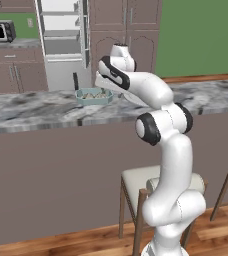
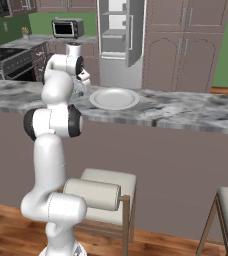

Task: Place two dumplings into each of the tupperware containers and then place the containers in the fridge.

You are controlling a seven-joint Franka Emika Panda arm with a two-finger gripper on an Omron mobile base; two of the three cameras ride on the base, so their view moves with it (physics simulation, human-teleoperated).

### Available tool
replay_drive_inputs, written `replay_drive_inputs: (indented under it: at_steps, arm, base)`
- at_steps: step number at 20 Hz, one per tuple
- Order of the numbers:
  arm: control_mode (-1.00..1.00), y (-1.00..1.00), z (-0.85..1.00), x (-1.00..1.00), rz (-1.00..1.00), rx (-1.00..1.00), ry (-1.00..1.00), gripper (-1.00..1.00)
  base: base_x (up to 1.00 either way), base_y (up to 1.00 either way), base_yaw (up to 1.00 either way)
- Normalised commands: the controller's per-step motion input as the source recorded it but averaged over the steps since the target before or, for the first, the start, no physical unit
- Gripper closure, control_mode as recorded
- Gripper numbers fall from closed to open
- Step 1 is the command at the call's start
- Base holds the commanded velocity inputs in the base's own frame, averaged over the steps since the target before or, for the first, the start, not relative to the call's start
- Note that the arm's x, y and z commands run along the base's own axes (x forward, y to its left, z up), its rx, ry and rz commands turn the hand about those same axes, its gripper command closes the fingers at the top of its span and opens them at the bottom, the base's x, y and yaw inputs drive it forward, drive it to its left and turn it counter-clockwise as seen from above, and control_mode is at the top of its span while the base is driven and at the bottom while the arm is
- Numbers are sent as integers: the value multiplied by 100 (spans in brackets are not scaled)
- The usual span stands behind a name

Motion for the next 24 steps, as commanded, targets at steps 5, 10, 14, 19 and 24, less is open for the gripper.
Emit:
replay_drive_inputs:
  at_steps: [5,10,14,19,24]
  arm:
    - [-100,0,-14,1,-6,-2,2,-100]
    - [-100,0,-13,1,-3,0,5,-100]
    - [-100,-4,-5,3,0,0,4,-100]
    - [-100,-28,0,6,-2,0,0,-100]
    - [-100,-22,0,0,-2,0,1,-100]
  base:
    - [0,0,0]
    - [0,0,0]
    - [0,0,0]
    - [0,0,0]
    - [0,0,0]
